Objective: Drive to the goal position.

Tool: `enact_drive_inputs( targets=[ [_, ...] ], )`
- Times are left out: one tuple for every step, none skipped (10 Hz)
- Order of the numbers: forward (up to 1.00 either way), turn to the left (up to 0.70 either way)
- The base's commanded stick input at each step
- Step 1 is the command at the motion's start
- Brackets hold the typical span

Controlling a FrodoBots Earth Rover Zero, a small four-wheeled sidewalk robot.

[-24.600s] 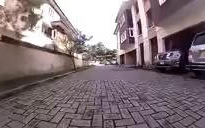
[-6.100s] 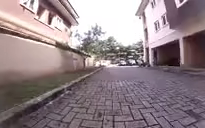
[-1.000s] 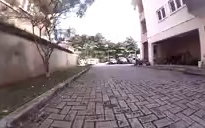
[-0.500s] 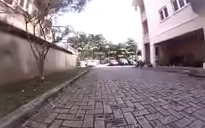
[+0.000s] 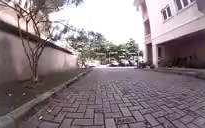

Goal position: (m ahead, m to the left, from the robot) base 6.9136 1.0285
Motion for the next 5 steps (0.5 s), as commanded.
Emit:
enact_drive_inputs(
  targets=[
    [0.69,0.03],
    [0.69,0.03],
    [0.69,0.03],
    [0.69,0.03],
    [0.69,0.03]
  ],
)
